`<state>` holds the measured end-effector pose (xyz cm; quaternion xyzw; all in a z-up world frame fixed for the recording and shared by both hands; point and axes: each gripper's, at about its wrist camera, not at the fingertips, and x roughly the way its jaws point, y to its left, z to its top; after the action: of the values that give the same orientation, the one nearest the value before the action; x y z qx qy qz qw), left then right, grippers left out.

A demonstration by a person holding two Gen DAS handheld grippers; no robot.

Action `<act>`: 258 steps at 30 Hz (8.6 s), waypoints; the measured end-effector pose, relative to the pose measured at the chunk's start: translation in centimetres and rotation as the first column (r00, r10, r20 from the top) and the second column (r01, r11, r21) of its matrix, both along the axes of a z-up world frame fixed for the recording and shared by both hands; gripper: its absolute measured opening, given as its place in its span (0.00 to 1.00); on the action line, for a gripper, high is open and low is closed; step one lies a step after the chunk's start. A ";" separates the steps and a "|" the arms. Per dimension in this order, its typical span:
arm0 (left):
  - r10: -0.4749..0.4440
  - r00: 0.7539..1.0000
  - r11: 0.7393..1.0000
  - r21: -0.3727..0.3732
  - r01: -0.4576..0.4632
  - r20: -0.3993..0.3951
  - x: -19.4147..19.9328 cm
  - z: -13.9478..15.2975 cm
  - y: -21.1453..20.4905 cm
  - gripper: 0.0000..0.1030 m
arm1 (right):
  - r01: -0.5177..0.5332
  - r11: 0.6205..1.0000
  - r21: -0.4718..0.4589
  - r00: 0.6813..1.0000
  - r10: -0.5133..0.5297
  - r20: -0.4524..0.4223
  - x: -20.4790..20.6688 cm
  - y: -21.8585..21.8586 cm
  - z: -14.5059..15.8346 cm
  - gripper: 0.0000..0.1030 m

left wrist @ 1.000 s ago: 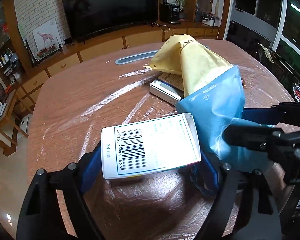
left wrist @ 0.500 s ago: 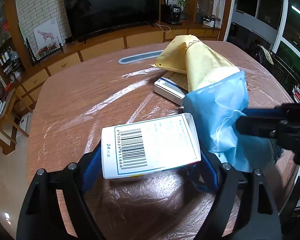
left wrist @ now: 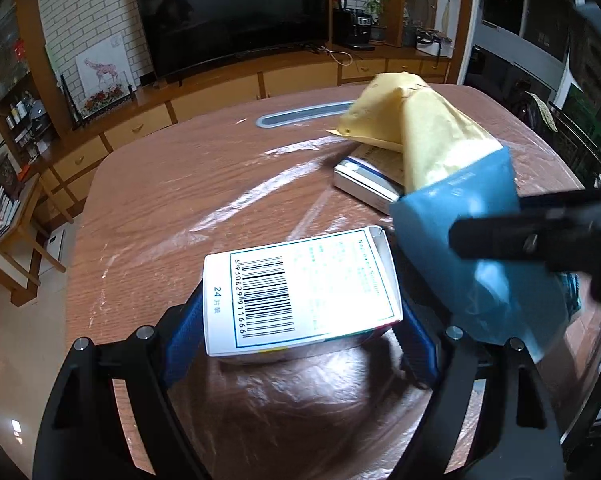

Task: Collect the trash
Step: 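Lift the blue bag with the right tool while the left tool lifts the white box, then carry the blue bag and white box over the black bin with both tools, then open both tools to drop the bag and box into the bin, then move the left tool to the yellow envelope while the right tool reaches the floss case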

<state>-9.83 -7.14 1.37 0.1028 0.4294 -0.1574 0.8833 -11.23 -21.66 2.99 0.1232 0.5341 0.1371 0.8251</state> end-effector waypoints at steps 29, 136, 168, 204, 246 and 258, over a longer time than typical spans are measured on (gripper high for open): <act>0.034 0.999 0.997 -0.066 -0.033 0.008 -2.5 1.9 -0.4 0.82 | 0.056 0.977 0.207 0.995 -0.071 0.064 -3.9 -5.6 2.2 0.62; -0.253 0.949 0.967 -0.022 0.254 -0.187 -22.4 -3.6 -8.5 0.82 | -0.055 0.998 0.036 0.992 0.059 -0.113 -23.3 -10.5 -6.2 0.63; -0.248 0.927 0.958 0.073 0.278 -0.280 -21.4 -9.5 -9.6 0.82 | -0.170 0.979 -0.109 0.979 0.156 -0.129 -22.4 -7.2 -9.7 0.63; -0.248 0.918 0.952 0.098 0.290 -0.311 -20.4 -11.6 -10.6 0.82 | -0.155 0.973 -0.168 0.980 0.130 -0.151 -22.5 -6.5 -11.0 0.63; -0.296 0.951 0.948 -0.146 0.282 -0.088 -20.8 4.0 -4.3 0.88 | -0.072 0.994 -0.079 0.988 0.082 0.133 -25.1 -10.9 4.1 0.82; 0.028 0.995 0.981 -0.193 -0.008 0.099 -9.2 11.2 -3.2 0.96 | 0.038 0.985 -0.168 0.959 0.011 0.283 -16.8 -8.6 5.7 0.88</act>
<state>-19.03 -10.37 12.60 0.0207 0.3679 -0.1849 0.9110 -27.99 -30.27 8.69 0.0345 0.4196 0.1013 0.9014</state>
